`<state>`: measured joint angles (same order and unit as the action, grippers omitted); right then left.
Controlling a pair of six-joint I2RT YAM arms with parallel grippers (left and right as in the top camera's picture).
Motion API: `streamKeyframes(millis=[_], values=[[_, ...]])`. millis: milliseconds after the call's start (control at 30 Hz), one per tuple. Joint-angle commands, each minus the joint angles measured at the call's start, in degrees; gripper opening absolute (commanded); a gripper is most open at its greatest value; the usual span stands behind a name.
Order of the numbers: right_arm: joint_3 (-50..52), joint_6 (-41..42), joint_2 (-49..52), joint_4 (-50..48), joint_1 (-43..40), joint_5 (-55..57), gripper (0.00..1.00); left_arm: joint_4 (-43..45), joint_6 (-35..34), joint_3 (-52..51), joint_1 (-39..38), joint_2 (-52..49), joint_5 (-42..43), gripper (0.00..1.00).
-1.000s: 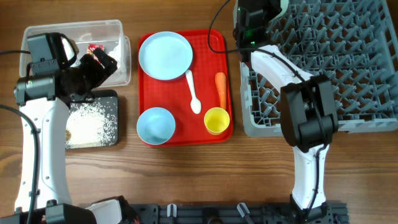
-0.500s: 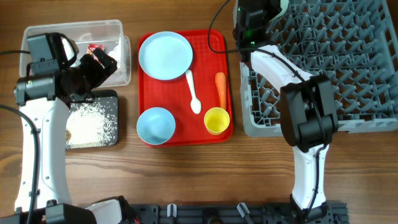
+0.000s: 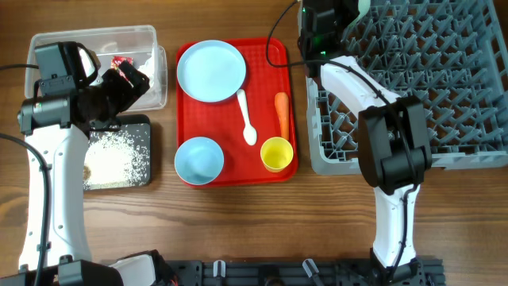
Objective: Sort waste into correct bins and load items into the dishwasher rack
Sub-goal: 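Lift the green bowl with the right gripper and carry it into the dish rack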
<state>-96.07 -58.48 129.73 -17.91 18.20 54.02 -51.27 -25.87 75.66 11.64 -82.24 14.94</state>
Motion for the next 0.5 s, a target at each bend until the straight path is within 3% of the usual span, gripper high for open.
streamKeyframes(millis=[0,300,333,433,467], values=[[1.1,3.4,1.7,5.0,0.6,-1.0,0.04,0.0,-0.3,0.3,0.2,-0.4,0.7,1.0],[1.1,3.0,1.7,6.2,2.7,2.6,0.05,0.0,-0.3,0.3,0.2,-0.4,0.7,1.0],[1.1,3.0,1.7,6.2,3.0,3.2,0.11,0.0,-0.3,0.3,0.2,-0.4,0.7,1.0],[1.1,3.0,1.7,6.2,3.8,4.3,0.63,0.0,-0.3,0.3,0.2,-0.4,0.7,1.0],[1.1,3.0,1.7,6.2,4.2,4.5,0.68,0.0,-0.3,0.3,0.2,-0.4,0.7,1.0]])
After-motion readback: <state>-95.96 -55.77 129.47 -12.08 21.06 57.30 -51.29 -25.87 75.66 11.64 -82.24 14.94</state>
